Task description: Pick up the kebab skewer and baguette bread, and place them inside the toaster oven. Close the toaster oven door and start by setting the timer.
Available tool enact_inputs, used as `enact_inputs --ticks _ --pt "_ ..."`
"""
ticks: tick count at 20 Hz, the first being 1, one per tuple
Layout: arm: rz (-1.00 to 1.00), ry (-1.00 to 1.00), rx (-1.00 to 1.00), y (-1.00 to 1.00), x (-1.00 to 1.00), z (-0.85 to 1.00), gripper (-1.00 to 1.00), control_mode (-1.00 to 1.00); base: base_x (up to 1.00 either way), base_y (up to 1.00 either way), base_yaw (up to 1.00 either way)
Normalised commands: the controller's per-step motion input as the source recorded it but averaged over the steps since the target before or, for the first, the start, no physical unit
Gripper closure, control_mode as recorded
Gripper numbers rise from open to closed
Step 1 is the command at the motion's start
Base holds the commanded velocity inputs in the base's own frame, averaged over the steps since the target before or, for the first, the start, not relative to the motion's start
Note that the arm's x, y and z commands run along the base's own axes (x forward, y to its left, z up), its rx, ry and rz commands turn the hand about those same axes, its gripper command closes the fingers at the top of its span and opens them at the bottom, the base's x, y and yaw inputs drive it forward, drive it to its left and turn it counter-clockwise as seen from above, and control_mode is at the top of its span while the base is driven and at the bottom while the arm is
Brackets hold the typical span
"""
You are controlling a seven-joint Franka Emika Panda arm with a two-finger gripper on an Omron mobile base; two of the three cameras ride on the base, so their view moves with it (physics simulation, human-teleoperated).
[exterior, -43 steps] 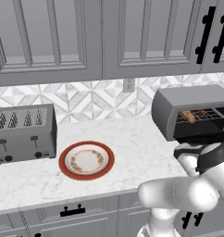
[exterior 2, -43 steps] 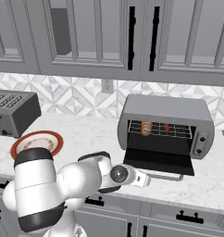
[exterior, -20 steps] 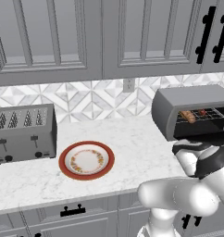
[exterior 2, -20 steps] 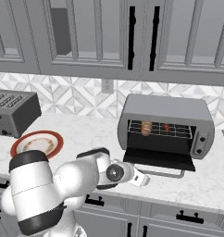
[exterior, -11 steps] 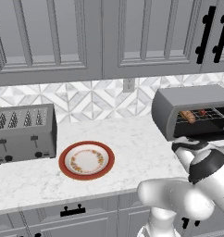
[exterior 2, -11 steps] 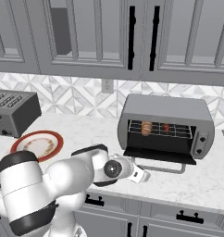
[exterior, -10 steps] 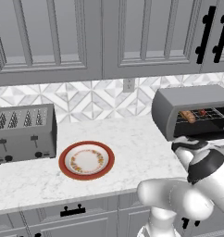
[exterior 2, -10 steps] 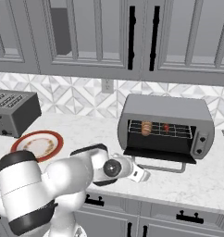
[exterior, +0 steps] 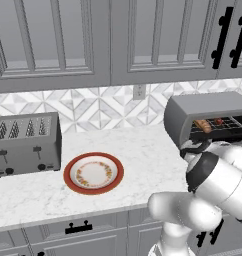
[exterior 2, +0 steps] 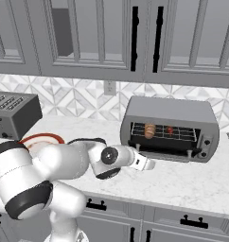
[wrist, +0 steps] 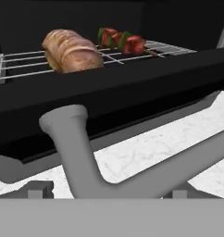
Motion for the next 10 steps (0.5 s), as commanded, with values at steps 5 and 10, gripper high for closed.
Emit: enact_inputs --ticks 5,10 --pt "0.05 0.15 -0.07 -0.47 0.30 0.87 -1.00 -1.00 0.00 0.00 0.00" --pt "0.06 0.14 -0.04 -0.42 0.35 0.79 -1.00 -1.00 0.00 0.00 0.00"
